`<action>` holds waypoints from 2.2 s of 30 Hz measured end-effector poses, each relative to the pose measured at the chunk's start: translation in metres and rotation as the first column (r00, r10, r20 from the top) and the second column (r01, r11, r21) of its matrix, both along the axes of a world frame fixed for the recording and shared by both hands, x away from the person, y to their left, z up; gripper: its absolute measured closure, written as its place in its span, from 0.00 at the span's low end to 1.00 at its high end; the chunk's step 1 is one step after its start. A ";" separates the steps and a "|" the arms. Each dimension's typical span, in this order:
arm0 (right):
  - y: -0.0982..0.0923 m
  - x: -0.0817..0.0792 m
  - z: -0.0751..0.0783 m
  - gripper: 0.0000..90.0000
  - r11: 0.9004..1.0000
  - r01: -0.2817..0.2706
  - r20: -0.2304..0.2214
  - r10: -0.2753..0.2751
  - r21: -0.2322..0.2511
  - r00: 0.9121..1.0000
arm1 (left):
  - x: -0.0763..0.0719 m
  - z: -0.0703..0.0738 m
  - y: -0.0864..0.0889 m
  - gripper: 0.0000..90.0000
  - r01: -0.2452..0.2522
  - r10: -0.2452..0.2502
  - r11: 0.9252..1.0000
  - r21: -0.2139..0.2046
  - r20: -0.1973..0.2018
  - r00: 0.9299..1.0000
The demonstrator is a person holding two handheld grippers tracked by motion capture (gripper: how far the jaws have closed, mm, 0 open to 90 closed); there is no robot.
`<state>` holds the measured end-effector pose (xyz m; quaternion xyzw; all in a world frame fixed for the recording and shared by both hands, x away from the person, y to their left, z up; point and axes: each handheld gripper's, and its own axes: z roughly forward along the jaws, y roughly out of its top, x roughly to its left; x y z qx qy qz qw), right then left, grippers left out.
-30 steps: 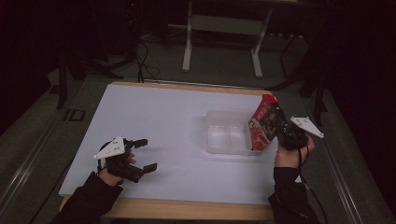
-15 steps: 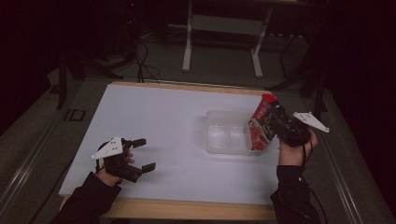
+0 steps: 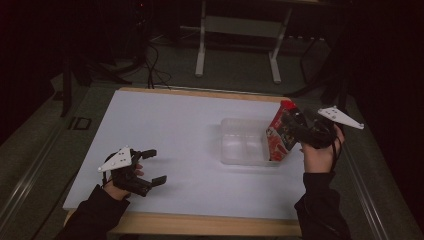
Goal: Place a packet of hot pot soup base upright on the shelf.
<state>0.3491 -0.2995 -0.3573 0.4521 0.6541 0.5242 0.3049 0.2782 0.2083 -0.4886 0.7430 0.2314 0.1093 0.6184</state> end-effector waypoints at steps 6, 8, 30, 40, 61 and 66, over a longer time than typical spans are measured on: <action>0.013 -0.003 0.000 0.14 0.996 -0.084 0.001 0.084 -0.001 0.996 | -0.001 0.000 0.001 0.02 -0.001 0.001 1.000 -0.002 0.000 1.000; 0.019 -0.005 0.000 0.14 0.994 -0.109 -0.003 0.109 -0.006 0.994 | -0.001 0.000 0.001 0.02 -0.002 0.002 1.000 -0.001 0.003 1.000; 0.072 -0.032 -0.015 0.15 0.888 -0.459 -0.027 0.458 -0.033 0.888 | -0.002 0.001 0.001 0.02 0.004 -0.004 1.000 0.004 0.005 1.000; 0.080 -0.044 -0.032 0.15 0.822 -0.569 -0.045 0.567 -0.040 0.822 | -0.002 0.000 0.000 0.02 0.006 -0.006 1.000 0.007 0.006 1.000; 0.087 -0.059 -0.084 0.15 0.723 -0.689 -0.178 0.673 -0.042 0.718 | -0.002 0.000 -0.001 0.02 0.013 -0.013 1.000 0.018 0.008 1.000; 0.085 -0.062 -0.095 0.15 0.720 -0.690 -0.215 0.663 -0.080 0.717 | -0.003 0.000 -0.001 0.02 0.017 -0.017 0.999 0.029 0.012 1.000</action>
